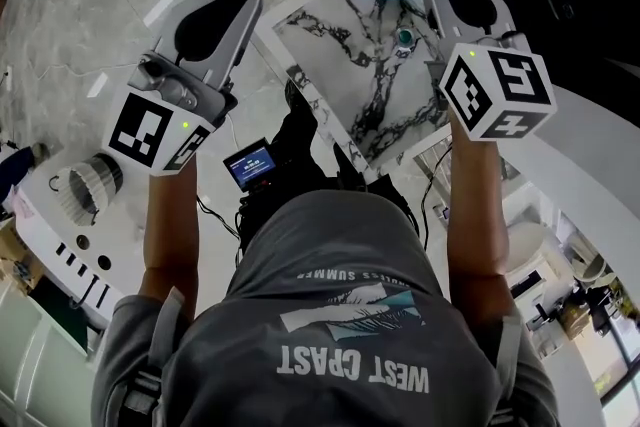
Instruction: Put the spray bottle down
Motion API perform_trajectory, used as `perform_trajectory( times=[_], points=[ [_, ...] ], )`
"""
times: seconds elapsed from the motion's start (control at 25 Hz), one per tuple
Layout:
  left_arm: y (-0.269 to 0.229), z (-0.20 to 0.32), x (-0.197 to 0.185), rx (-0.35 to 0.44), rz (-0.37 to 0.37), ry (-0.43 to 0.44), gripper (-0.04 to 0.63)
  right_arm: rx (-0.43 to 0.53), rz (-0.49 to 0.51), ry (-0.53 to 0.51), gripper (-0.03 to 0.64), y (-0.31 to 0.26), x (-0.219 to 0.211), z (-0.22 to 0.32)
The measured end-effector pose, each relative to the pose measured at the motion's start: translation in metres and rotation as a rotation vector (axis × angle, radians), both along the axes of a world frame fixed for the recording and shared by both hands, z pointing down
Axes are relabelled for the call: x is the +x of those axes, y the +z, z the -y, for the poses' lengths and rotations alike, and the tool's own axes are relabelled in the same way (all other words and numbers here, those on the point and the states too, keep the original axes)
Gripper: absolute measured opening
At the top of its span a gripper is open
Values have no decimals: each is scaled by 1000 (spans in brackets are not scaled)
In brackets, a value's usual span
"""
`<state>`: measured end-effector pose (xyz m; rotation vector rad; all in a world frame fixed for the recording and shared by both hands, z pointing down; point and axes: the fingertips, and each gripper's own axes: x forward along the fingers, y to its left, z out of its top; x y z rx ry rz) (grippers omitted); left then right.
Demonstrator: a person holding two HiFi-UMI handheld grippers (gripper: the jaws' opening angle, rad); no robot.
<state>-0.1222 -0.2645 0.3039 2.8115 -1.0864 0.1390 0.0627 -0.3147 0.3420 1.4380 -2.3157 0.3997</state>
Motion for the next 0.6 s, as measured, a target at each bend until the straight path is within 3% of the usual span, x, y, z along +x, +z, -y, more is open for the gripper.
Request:
perform_trajectory(
  times=[0.6],
  points=[
    [25, 19, -6, -37, -7, -4, 3, -39, -150, 97, 89, 46, 20, 37]
  ],
)
